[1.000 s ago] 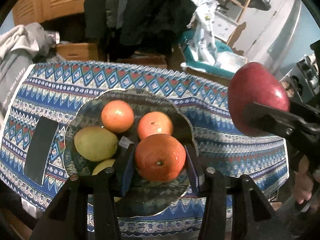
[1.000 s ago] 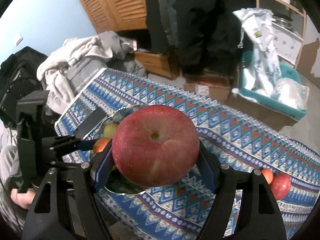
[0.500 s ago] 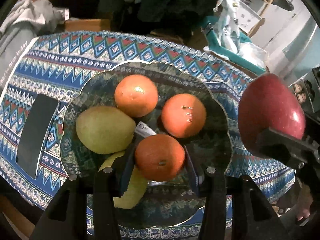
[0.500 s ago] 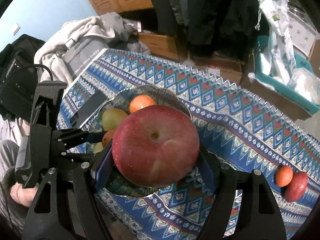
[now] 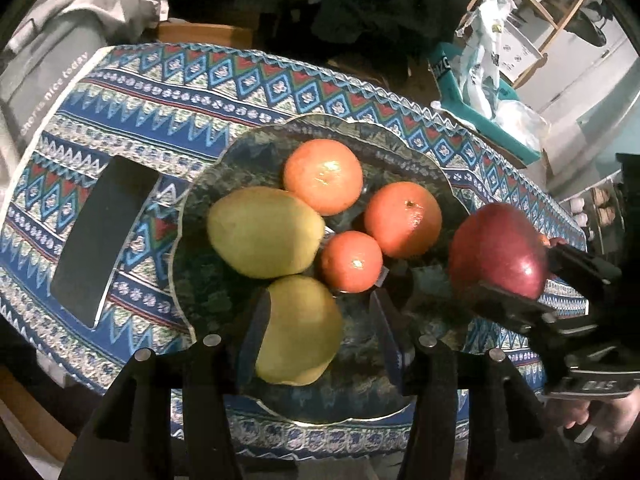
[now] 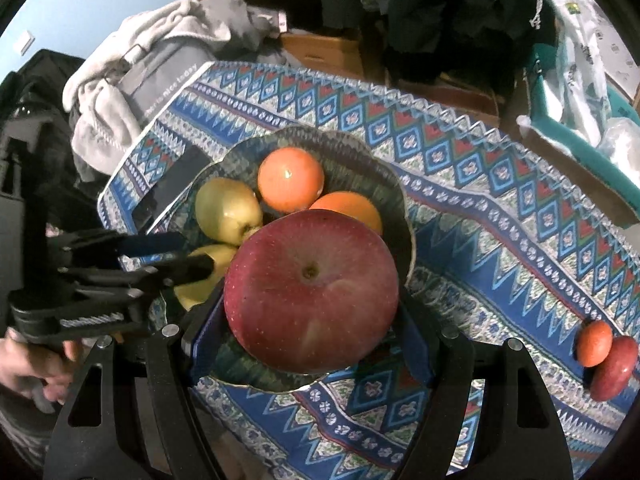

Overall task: Organize fruits
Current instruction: 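Lower the small orange into the bowl and open the left tool while the right tool releases the apple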

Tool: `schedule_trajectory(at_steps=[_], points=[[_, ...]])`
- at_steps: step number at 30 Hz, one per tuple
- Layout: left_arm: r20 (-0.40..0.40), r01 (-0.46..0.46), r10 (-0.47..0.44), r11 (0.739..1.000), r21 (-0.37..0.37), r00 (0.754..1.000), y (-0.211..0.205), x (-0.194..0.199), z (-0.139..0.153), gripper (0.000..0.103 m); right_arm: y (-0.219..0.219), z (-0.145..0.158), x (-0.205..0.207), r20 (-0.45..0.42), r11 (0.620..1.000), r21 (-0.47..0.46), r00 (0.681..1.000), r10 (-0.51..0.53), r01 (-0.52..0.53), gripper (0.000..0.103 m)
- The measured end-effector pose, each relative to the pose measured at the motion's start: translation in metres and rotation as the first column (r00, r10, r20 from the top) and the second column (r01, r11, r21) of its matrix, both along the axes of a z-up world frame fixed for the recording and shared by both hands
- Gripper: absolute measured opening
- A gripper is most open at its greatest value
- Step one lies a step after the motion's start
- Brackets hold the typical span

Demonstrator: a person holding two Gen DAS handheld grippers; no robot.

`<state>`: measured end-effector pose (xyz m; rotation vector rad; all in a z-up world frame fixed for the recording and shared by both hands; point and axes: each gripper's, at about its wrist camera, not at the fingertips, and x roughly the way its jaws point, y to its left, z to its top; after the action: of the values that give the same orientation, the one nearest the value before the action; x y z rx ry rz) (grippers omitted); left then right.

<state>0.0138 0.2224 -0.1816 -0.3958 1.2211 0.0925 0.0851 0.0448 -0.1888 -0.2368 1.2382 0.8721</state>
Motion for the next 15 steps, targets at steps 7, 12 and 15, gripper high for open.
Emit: schedule_trajectory(at_steps=[7,12,15], points=[[-0.003,-0.01,0.01,1.0,0.028,1.0,0.008,-0.008,0.003,0.053,0.011,-0.021,-0.012,-0.034,0.998,-0.041,0.999,0.036,-0.038,0.076],[-0.016,-0.002,0.003,0.999,0.043,1.0,0.007,-0.012,0.001,0.053,0.016,-0.034,-0.013,-0.048,0.996,-0.074,0.998,0.038,-0.041,0.076],[-0.024,0.01,-0.009,0.999,0.048,1.0,0.004,-0.012,0.0,0.053,0.021,-0.037,-0.017,-0.035,0.993,-0.096,0.997,0.063,-0.066,0.077]])
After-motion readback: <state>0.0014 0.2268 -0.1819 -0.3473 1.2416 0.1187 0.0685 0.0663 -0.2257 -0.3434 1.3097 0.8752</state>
